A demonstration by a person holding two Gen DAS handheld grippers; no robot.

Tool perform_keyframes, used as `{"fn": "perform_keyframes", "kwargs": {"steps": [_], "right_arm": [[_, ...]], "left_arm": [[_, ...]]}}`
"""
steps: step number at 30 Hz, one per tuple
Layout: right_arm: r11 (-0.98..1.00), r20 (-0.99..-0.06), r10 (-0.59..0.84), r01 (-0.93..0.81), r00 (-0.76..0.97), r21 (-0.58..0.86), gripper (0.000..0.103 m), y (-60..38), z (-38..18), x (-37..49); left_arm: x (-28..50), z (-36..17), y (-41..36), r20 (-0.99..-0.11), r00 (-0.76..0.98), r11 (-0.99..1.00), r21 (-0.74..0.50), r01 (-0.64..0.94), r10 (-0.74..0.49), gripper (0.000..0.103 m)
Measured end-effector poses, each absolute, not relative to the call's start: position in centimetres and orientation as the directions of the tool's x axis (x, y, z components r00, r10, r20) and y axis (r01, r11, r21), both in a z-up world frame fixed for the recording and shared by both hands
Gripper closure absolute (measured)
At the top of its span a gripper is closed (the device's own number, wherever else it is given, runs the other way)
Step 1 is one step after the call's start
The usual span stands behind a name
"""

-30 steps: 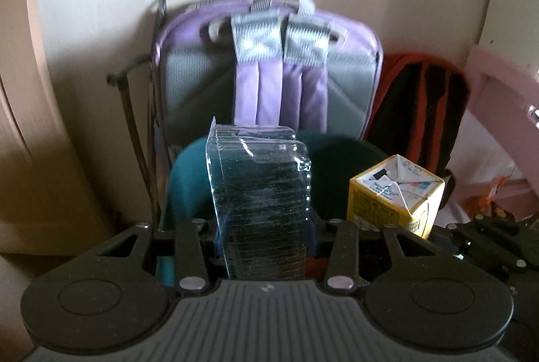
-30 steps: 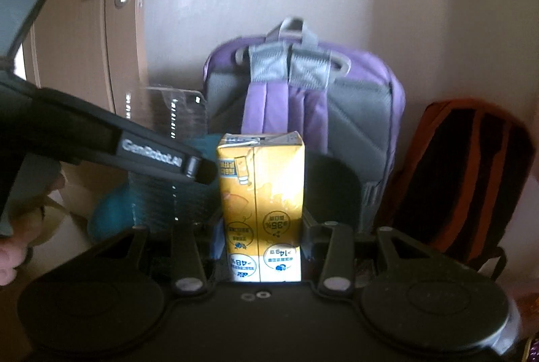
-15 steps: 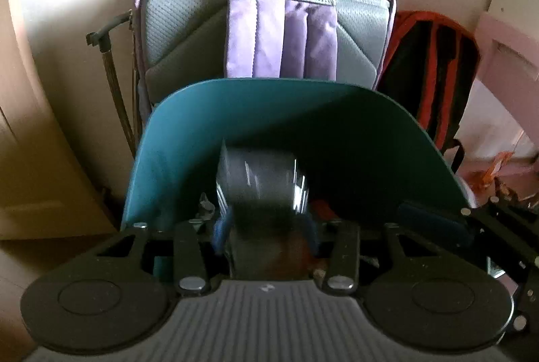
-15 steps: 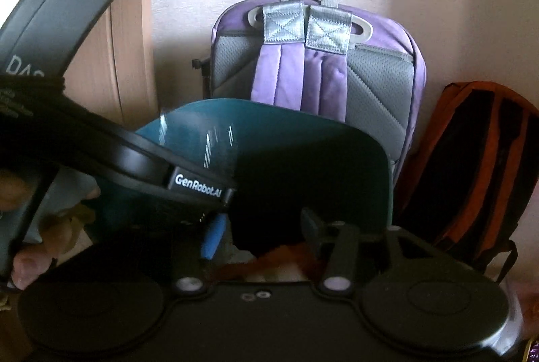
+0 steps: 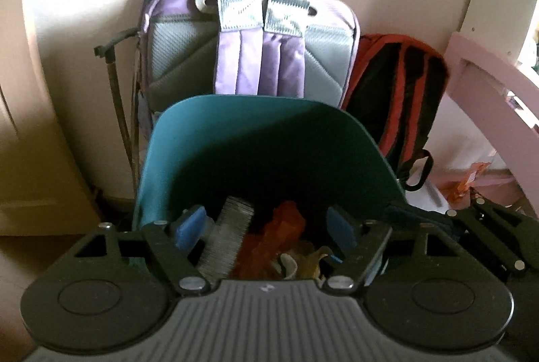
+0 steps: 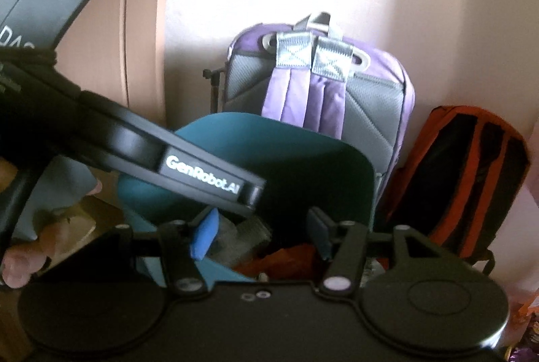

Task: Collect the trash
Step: 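Lower left tool toward red foam net while right tool lowers toward white plastic bag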

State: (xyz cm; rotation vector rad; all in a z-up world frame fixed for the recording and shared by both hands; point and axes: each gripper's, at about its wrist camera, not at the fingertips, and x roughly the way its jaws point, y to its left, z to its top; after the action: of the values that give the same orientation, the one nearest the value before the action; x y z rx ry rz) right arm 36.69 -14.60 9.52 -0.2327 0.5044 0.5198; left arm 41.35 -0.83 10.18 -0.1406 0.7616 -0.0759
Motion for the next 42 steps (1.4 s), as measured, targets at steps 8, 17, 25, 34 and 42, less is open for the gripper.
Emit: {"fn": "perform_keyframes", "kwargs": {"steps": [8,17,25,34,42], "right_arm": [[0.850,-0.487,0.416,-0.518,0.768,-0.092,0.043,-15.7,12.0,32.4],[0.839,-0.476,0.424,-0.532,0.770,-0.113,0.042,-16.1,13.9,27.6],[0.814,-0.490,0.476,-0.577,0.730,-0.069,0.041,-16.2,14.4,23.9],[0.763,-0.533,0.528,-0.645,0.661,-0.044,0.039,-14.9,12.3,19.8],[0.725,-0.621,0.537,-0.689,0.571,-0.007,0.038,-13.0,6.8,18.5]], "left_arm": [[36.1,12.8,-0.1,-0.656,0.744,0.983,-0.182,0.009,-0.128,0.024],[30.4,14.0,0.6,-0.651,0.751,0.987,-0.161,0.009,-0.113,0.024],[25.2,13.8,2.1,-0.654,0.748,0.986,-0.165,0.000,-0.110,0.018],[19.9,10.7,4.4,-0.688,0.718,0.987,-0.161,-0.009,-0.106,0.018],[17.4,4.8,7.8,-0.739,0.664,0.980,-0.194,-0.044,-0.116,0.009]]}}
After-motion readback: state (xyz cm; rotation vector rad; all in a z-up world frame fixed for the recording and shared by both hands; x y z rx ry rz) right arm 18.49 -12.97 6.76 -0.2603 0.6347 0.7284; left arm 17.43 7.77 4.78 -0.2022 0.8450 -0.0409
